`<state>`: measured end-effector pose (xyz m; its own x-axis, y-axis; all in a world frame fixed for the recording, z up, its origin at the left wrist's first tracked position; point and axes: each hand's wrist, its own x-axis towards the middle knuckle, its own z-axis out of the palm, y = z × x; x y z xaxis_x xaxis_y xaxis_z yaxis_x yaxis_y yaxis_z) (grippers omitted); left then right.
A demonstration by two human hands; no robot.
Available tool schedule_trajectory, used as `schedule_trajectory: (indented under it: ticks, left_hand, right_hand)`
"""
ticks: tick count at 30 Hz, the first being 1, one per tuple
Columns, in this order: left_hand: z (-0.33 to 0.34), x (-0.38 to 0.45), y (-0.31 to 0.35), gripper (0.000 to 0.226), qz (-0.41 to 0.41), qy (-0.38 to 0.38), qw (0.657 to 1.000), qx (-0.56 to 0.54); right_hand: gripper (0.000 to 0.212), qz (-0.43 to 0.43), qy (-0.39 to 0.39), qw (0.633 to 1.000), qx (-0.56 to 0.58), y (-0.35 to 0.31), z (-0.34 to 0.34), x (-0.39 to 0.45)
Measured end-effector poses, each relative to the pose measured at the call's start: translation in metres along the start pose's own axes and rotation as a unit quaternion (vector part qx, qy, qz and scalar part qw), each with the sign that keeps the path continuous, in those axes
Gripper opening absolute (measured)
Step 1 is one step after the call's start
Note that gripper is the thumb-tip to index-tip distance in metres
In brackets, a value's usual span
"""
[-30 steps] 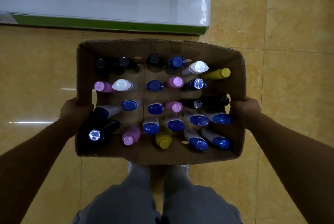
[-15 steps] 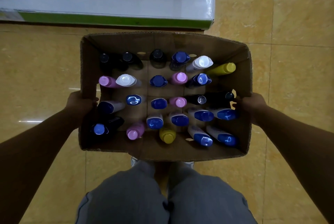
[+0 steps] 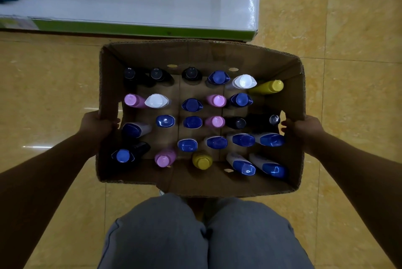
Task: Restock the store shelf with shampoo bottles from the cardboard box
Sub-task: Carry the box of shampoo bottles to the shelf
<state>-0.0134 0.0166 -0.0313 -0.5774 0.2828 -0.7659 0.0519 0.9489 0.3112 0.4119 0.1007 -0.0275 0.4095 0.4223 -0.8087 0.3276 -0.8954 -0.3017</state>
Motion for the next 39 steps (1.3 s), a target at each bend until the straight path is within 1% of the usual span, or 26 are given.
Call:
schedule_trajectory:
  ticks: [4, 8, 13, 18, 23, 27, 29, 30, 32, 33, 34, 35, 37, 39]
  left_hand:
    - [-0.007, -0.007, 0.002, 0.04, 0.002, 0.004, 1.0, -0.005]
    - [-0.022, -0.022, 0.007, 0.036, 0.003, 0.002, 1.0, -0.006]
    - [-0.058, -0.064, 0.009, 0.036, 0.003, 0.006, 1.0, -0.017]
    - [-0.116, -0.124, 0.006, 0.035, -0.006, 0.018, 0.999, -0.027]
    - [-0.182, -0.208, -0.007, 0.033, -0.023, 0.048, 0.997, -0.049]
    - [-0.243, -0.276, -0.019, 0.022, -0.02, 0.071, 0.994, -0.084]
    - [-0.274, -0.307, -0.029, 0.012, -0.025, 0.076, 0.991, -0.107]
    - [-0.289, -0.322, -0.037, 0.004, -0.029, 0.084, 0.989, -0.118]
    - [-0.317, -0.349, -0.057, 0.01, -0.041, 0.091, 0.985, -0.137]
    - [-0.33, -0.362, -0.069, 0.007, -0.047, 0.096, 0.983, -0.146]
    - [-0.341, -0.371, -0.082, 0.009, -0.055, 0.102, 0.981, -0.156]
    - [-0.353, -0.383, -0.094, 0.013, -0.072, 0.105, 0.977, -0.17]
    - [-0.373, -0.401, -0.116, 0.009, -0.101, 0.11, 0.967, -0.208]
    - [-0.389, -0.417, -0.134, 0.01, -0.129, 0.123, 0.952, -0.248]
  right_hand:
    - [0.029, -0.006, -0.003, 1.0, 0.001, -0.003, -0.002, -0.009]
    - [0.03, -0.016, -0.005, 1.0, 0.001, -0.011, -0.006, -0.026]
    - [0.023, -0.031, 0.004, 0.999, -0.009, -0.025, -0.02, -0.071]
    - [0.014, -0.055, 0.004, 0.998, -0.032, -0.05, -0.047, -0.144]
    - [0.013, -0.08, -0.002, 0.995, -0.061, -0.075, -0.076, -0.228]
    - [0.018, -0.111, -0.018, 0.988, -0.103, -0.109, -0.09, -0.306]
    - [0.021, -0.135, -0.03, 0.982, -0.128, -0.127, -0.094, -0.347]
    - [0.019, -0.146, -0.037, 0.978, -0.146, -0.136, -0.094, -0.366]
    - [0.015, -0.167, -0.048, 0.969, -0.178, -0.154, -0.092, -0.404]
    - [0.012, -0.179, -0.053, 0.963, -0.194, -0.162, -0.088, -0.422]
    - [0.01, -0.192, -0.06, 0.957, -0.21, -0.169, -0.083, -0.438]
    - [0.011, -0.2, -0.066, 0.951, -0.228, -0.176, -0.077, -0.455]
    - [0.014, -0.221, -0.075, 0.938, -0.258, -0.189, -0.059, -0.484]
    - [0.013, -0.248, -0.085, 0.922, -0.286, -0.199, -0.037, -0.509]
